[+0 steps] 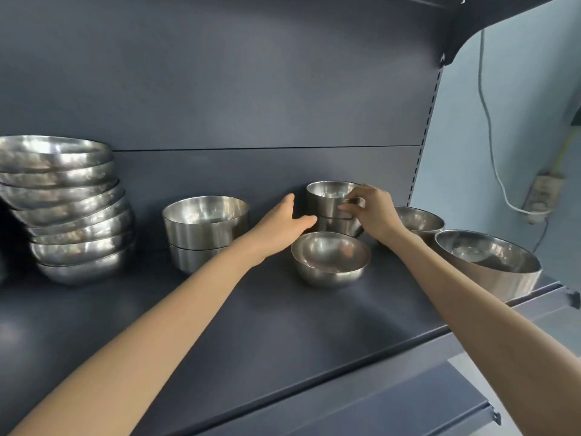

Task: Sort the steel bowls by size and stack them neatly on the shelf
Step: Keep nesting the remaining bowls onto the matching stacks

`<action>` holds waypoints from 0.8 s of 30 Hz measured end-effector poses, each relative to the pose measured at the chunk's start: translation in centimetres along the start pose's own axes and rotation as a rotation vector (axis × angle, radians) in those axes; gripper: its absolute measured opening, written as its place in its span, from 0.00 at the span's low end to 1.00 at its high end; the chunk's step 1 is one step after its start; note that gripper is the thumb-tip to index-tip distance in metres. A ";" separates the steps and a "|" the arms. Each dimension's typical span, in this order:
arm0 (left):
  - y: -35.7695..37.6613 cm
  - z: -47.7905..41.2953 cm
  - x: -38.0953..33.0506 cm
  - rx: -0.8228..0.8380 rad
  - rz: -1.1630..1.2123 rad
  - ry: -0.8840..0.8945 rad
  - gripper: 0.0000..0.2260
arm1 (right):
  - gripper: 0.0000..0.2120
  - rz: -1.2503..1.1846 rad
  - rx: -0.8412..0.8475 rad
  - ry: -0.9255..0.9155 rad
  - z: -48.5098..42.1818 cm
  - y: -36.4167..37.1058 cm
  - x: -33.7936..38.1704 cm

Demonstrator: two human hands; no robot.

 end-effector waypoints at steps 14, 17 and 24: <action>-0.1 -2.3 -1.9 -0.110 0.102 0.135 0.41 | 0.04 -0.257 -0.017 -0.040 1.2 -4.0 3.7; -0.5 -2.0 -1.8 -0.062 0.055 0.095 0.52 | 0.07 -0.315 0.030 -0.036 2.1 -4.7 4.2; -0.7 -1.2 -1.7 -0.085 0.093 0.119 0.53 | 0.10 -0.458 0.040 -0.011 3.8 -5.6 4.4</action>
Point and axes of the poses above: each hand's wrist, its own z-axis away from the middle knuckle, its own y-axis out of the palm, x = y × z, the point moved 1 cm from there along -z, towards the middle knuckle, and after that the axes turned 8 degrees about -x, right-handed, at the moved point
